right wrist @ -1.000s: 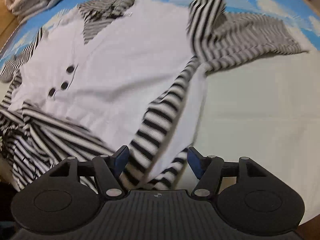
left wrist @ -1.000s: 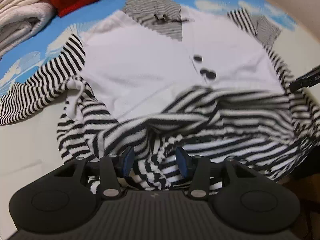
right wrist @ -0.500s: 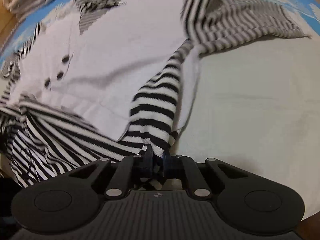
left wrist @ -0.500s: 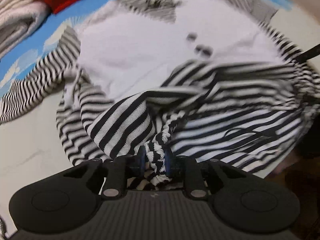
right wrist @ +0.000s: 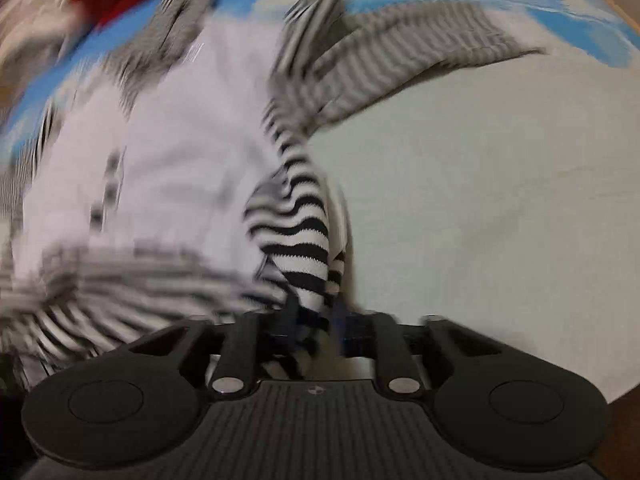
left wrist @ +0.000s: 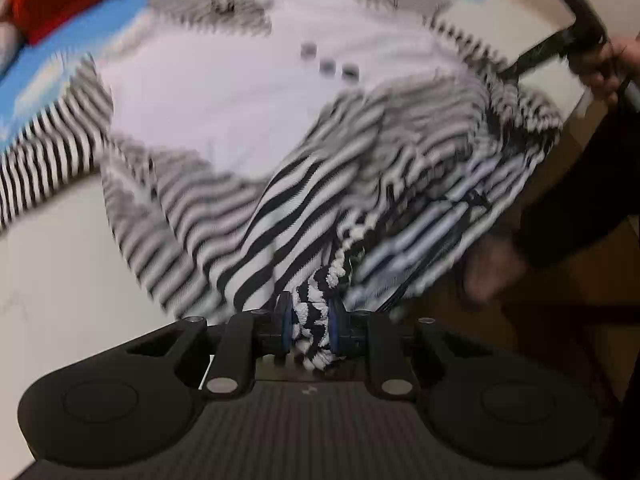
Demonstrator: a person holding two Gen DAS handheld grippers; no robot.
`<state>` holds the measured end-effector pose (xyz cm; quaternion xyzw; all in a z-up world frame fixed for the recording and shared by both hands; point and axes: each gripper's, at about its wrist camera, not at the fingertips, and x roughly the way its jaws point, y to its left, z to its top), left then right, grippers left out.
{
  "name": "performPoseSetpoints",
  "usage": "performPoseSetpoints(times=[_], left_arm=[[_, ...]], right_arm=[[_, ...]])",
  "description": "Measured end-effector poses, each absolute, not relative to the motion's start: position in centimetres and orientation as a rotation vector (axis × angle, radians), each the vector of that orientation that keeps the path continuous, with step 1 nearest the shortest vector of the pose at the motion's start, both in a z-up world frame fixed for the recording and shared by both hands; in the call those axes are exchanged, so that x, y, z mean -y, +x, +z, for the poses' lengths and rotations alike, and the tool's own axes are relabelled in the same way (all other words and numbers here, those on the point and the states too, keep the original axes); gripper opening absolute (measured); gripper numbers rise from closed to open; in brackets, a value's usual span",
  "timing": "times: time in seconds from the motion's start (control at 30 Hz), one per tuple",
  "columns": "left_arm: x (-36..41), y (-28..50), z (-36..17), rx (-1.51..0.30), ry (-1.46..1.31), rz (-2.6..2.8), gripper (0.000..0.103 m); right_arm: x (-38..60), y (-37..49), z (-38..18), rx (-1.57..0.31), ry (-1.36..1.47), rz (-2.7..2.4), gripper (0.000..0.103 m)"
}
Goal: Fold small clothes
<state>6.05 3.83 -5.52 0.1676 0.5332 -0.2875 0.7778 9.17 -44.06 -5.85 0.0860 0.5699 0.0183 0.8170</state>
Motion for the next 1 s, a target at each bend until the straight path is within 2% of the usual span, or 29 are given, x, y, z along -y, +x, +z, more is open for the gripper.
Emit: performPoseSetpoints(times=[0.03, 0.17, 0.23, 0.27, 0.4, 0.47, 0.53, 0.57, 0.67, 0.73, 0.77, 0.8, 0.83, 0.87, 0.9, 1.0], left_arm=[[-3.8, 5.8, -5.8, -1.171, 0.386, -0.644, 0.019], [-3.4, 4.7, -5.1, -1.156, 0.396, -0.716, 0.025], [-3.9, 5.3, -3.4, -1.102, 0.281, -0.714, 0.042], [-4.5, 6.0, -2.5, -1.069, 0.213, -0.695, 0.046], [-5.0, 8.7, -0.6, -1.022, 0.034, -0.622, 0.048], [-4.0, 9.7, -0.8, -1.048, 0.050, -0.581, 0.048], [-2.4, 10.2, -1.5, -1.085, 0.115, -0.572, 0.061], [-1.9, 10.1, -2.0, -1.095, 0.151, -0.577, 0.063], [0.1, 9.5, -3.4, -1.120, 0.270, -0.610, 0.065], [0.8, 9.5, -4.6, -1.140, 0.330, -0.617, 0.065], [1.1, 9.4, -5.1, -1.150, 0.353, -0.623, 0.064], [1.2, 9.0, -5.7, -1.155, 0.374, -0.631, 0.057], [1.3, 8.8, -5.9, -1.166, 0.396, -0.647, 0.035], [1.1, 8.3, -6.6, -1.186, 0.417, -0.656, 0.024], [1.0, 8.1, -6.9, -1.201, 0.437, -0.654, 0.018], [0.3, 7.4, -7.4, -1.207, 0.510, -0.636, 0.018]], right_arm=[[43.3, 9.0, -6.0, -1.218, 0.133, 0.046, 0.046], [42.7, 9.1, -5.4, -1.191, 0.078, 0.049, 0.048], [42.5, 8.7, -4.2, -1.116, 0.047, 0.026, 0.047], [42.2, 8.4, -3.5, -1.070, 0.029, 0.036, 0.047], [39.0, 6.0, -1.4, -0.945, -0.023, 0.303, 0.049], [36.3, 4.5, -1.8, -0.950, -0.112, 0.453, 0.052], [33.7, 2.7, -2.9, -0.966, -0.253, 0.574, 0.053], [32.8, 2.0, -3.6, -0.979, -0.318, 0.615, 0.053], [30.8, 0.1, -5.9, -1.018, -0.518, 0.655, 0.053], [30.6, -0.1, -6.6, -1.027, -0.572, 0.645, 0.047], [30.9, 0.0, -6.5, -1.022, -0.563, 0.642, 0.022], [31.2, 0.1, -6.1, -1.011, -0.540, 0.645, 0.015], [31.5, 0.2, -5.8, -1.005, -0.515, 0.651, 0.015], [31.7, 0.1, -5.3, -0.996, -0.491, 0.663, 0.013], [32.2, -0.2, -5.1, -0.996, -0.476, 0.683, 0.013], [33.2, 0.0, -5.1, -1.064, -0.456, 0.719, 0.012]])
